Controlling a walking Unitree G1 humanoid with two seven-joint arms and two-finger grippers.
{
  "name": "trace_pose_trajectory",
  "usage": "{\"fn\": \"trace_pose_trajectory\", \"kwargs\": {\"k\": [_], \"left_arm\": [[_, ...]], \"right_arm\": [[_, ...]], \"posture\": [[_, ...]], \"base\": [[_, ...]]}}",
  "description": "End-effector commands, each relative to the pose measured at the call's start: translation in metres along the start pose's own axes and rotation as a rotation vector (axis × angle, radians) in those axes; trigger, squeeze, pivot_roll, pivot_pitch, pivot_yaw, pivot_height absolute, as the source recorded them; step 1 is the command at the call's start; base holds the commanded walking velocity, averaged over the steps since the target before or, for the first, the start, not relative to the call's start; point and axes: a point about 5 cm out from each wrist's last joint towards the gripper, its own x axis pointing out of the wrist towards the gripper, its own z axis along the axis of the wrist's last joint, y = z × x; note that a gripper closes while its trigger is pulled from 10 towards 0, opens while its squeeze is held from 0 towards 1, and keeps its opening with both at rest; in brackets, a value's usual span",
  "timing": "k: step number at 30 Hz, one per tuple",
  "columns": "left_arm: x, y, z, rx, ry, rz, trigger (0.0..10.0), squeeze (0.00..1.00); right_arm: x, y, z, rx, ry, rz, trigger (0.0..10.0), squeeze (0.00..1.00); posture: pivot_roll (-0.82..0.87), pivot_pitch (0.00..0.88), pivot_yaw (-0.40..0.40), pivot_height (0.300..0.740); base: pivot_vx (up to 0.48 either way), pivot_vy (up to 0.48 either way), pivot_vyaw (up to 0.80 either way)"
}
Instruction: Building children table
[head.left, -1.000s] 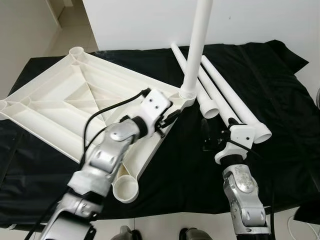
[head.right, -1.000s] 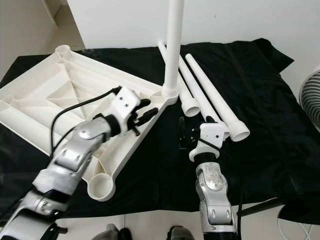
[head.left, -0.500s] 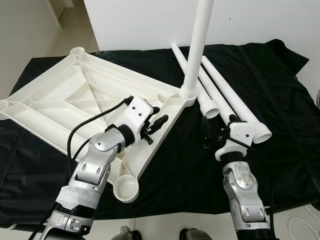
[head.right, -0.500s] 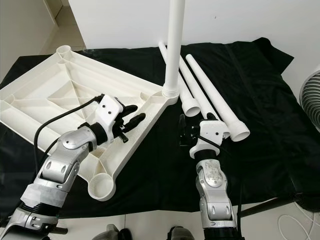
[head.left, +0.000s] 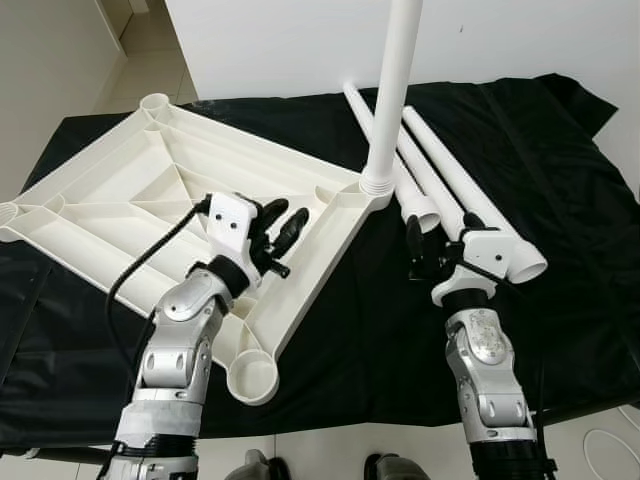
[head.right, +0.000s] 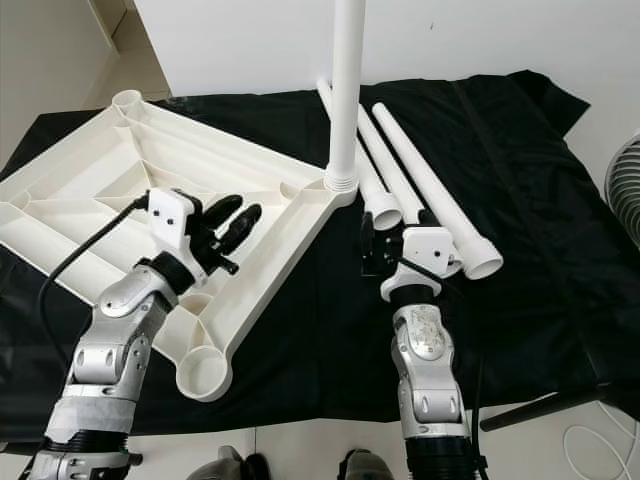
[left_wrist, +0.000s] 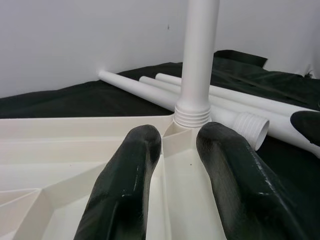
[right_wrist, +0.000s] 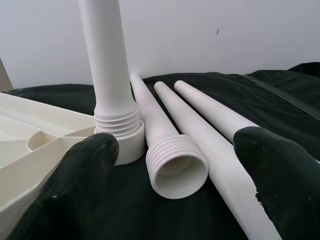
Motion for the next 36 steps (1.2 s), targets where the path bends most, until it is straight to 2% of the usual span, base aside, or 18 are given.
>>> {"fn": "trace_pose_trajectory", "kwargs": {"k": [1, 3, 8, 12, 13, 20, 24, 27, 29, 36], "left_arm": [[-0.004, 0.021, 0.004, 0.008, -0.021, 0.369, 10.0, 0.00], [-0.004, 0.021, 0.004, 0.008, -0.021, 0.369, 10.0, 0.00], [0.010, 0.019, 0.009, -0.003, -0.030, 0.319, 10.0, 0.00], [0.014, 0.017, 0.007, -0.021, -0.008, 0.282, 10.0, 0.00], [0.015, 0.018, 0.006, -0.029, -0.004, 0.267, 10.0, 0.00], [0.019, 0.012, 0.005, -0.073, -0.008, 0.256, 10.0, 0.00], [0.031, 0.008, 0.014, -0.065, -0.041, 0.221, 10.0, 0.00], [0.033, 0.009, 0.016, -0.065, -0.050, 0.219, 10.0, 0.00], [0.034, 0.014, 0.020, -0.066, -0.070, 0.228, 10.0, 0.00], [0.034, 0.014, 0.017, -0.065, -0.060, 0.228, 10.0, 0.00]], "right_arm": [[0.002, 0.000, -0.002, 0.008, 0.003, -0.004, 10.0, 0.00], [0.002, 0.000, -0.002, 0.008, 0.003, -0.004, 10.0, 0.00], [0.011, -0.010, -0.002, -0.016, -0.016, -0.011, 10.0, 0.00], [0.014, -0.010, -0.001, -0.024, -0.025, -0.003, 10.0, 0.00], [0.018, -0.006, 0.001, -0.023, -0.036, 0.010, 10.0, 0.00], [0.023, -0.002, 0.002, -0.035, -0.055, 0.031, 10.0, 0.00], [0.032, -0.009, 0.010, -0.014, -0.087, 0.028, 10.0, 0.00], [0.035, -0.008, 0.013, -0.006, -0.098, 0.033, 10.0, 0.00], [0.044, -0.003, 0.022, 0.014, -0.130, 0.065, 10.0, 0.00], [0.044, 0.001, 0.013, 0.014, -0.116, 0.073, 10.0, 0.00]], "posture": [[-0.10, 0.129, 0.174, 0.740], [-0.10, 0.129, 0.174, 0.740], [-0.09, 0.137, 0.199, 0.740], [-0.09, 0.132, 0.188, 0.740], [-0.08, 0.123, 0.156, 0.740], [-0.11, 0.093, 0.190, 0.740], [-0.09, 0.044, 0.140, 0.740], [-0.09, 0.038, 0.137, 0.740], [-0.09, 0.006, 0.123, 0.740], [-0.06, 0.000, 0.118, 0.740]], "base": [[0.000, 0.000, 0.00], [0.000, 0.000, 0.00], [0.000, 0.000, 0.00], [0.000, 0.000, 0.00], [0.000, 0.000, 0.00], [0.000, 0.000, 0.00], [0.000, 0.000, 0.00], [0.000, 0.000, 0.00], [0.000, 0.000, 0.00], [0.000, 0.000, 0.00]]}}
